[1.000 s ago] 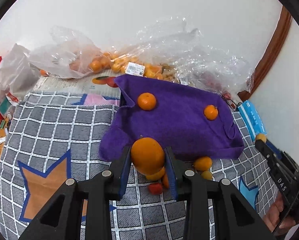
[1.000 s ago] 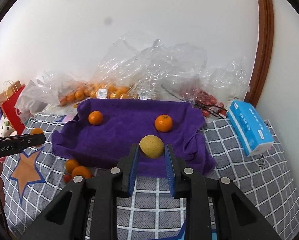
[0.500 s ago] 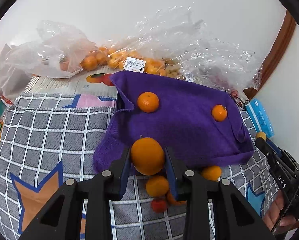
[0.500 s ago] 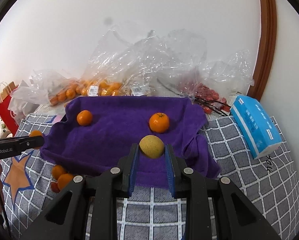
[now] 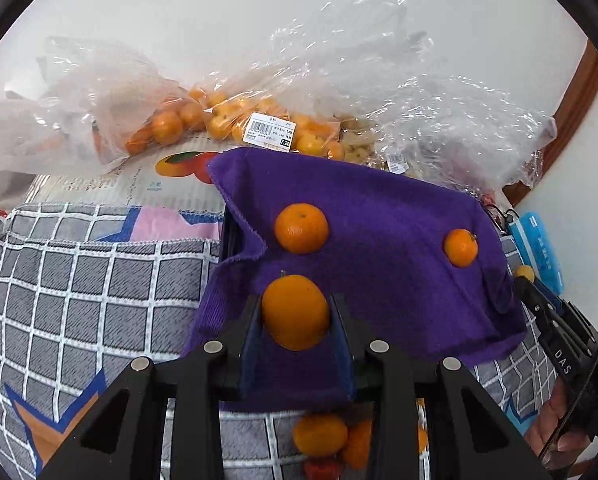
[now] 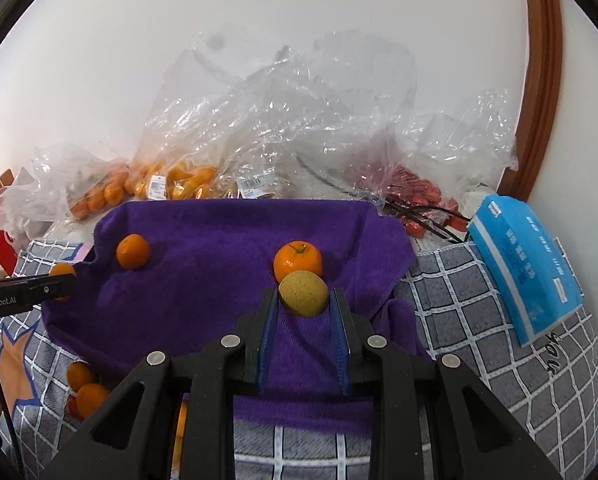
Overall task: Organize fruits
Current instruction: 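Lower the yellow-green fruit onto the towel with the right gripper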
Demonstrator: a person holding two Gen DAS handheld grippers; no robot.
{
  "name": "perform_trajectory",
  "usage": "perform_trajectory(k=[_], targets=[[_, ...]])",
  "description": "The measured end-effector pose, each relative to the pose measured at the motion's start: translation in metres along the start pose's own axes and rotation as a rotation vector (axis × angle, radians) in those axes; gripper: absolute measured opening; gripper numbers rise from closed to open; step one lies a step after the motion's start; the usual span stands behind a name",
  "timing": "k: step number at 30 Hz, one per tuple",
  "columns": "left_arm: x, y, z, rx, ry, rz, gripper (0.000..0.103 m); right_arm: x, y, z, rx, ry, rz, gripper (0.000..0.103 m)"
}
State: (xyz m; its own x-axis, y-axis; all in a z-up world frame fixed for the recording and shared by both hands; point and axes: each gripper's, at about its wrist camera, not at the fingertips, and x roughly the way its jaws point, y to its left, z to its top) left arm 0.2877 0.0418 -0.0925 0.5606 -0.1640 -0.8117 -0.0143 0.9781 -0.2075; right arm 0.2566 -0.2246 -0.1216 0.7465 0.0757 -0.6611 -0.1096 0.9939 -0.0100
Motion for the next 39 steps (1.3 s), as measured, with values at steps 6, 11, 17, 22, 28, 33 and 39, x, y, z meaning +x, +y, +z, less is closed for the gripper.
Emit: perform_trajectory(k=[6,11,17,22,28,33,39], targets=[[0.018,0.0,0.009,-0.004,0.016,0.011,0.031,0.019,0.001,0.002,-0.015,0.03,-0.005,0.026],[0.031,0.0,0.01,-0.003,0.038,0.017,0.031,0.037,0.002,-0.002,-0.017,0.068,-0.01,0.026],[0.042,0.002,0.011,0.009,0.049,0.034,0.031,0.056,0.004,-0.01,-0.021,0.109,-0.005,0.026],[0.047,0.002,0.01,0.03,0.043,0.044,0.031,0.066,0.008,-0.014,-0.032,0.129,-0.012,0.026],[0.05,-0.002,0.009,0.045,0.048,0.042,0.031,0.067,0.008,-0.015,-0.038,0.128,-0.012,0.026],[0.051,-0.001,0.007,0.048,0.048,0.042,0.032,0.067,0.007,-0.016,-0.039,0.126,-0.009,0.026],[0.051,-0.003,0.004,0.065,0.06,0.039,0.032,0.064,0.01,-0.015,-0.038,0.135,-0.006,0.033]])
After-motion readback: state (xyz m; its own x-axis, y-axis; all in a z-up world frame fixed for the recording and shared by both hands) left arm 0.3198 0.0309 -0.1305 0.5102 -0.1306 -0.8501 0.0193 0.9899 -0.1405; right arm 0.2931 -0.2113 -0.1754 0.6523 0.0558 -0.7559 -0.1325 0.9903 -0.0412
